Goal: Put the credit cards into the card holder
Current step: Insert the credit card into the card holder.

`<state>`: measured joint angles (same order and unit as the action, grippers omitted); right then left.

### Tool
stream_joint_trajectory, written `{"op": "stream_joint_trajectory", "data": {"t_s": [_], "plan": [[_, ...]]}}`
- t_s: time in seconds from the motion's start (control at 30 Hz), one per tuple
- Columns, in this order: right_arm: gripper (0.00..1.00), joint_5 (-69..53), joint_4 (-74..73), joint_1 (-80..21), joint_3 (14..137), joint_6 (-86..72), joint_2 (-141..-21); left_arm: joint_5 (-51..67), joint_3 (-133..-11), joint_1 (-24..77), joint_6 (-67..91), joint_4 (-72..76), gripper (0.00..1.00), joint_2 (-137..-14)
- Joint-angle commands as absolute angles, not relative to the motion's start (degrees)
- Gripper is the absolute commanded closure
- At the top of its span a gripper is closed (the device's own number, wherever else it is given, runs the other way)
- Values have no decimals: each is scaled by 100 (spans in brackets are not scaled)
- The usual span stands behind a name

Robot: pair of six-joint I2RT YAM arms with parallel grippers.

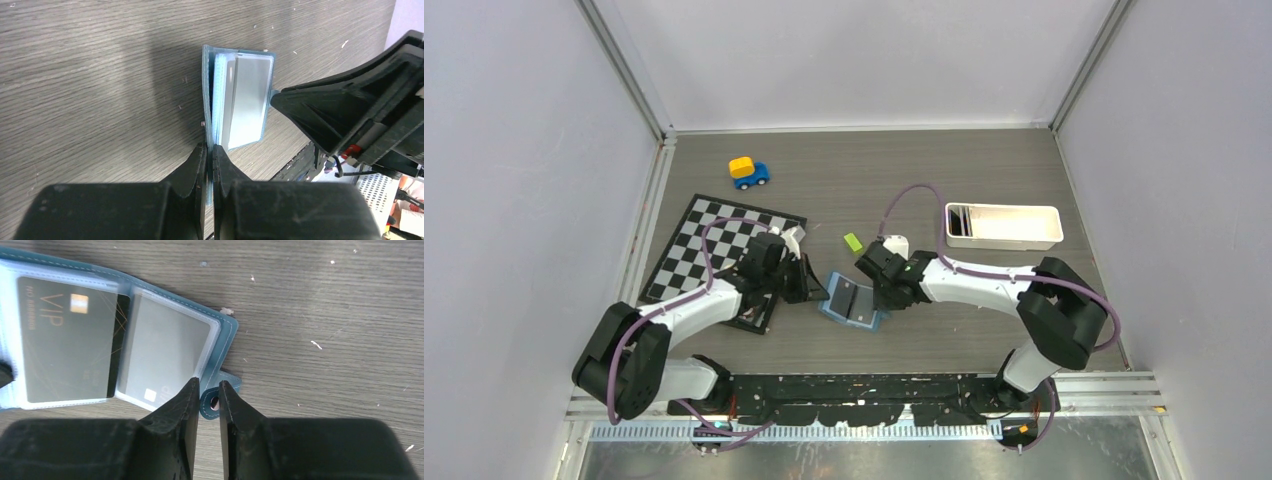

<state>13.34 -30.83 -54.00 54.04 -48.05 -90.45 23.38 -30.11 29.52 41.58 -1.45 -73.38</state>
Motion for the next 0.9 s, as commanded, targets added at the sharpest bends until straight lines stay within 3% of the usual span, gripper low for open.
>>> {"op": "stream_joint_trajectory", "data": {"t_s": [0.0,0.23,0.87], "plan": [[77,1327,-2892,-5400,5297,-5038,-9188,2618,-2969,2972,4175,341,100,-7356],[84,1284,-2792,-5413,5258,-5088,-9370,2657,-2962,3027,4179,446,100,-7418],[87,1187,-2675,-5412,5283,-5107,-9580,2829,-3012,3232,4263,829,100,-7800]]}}
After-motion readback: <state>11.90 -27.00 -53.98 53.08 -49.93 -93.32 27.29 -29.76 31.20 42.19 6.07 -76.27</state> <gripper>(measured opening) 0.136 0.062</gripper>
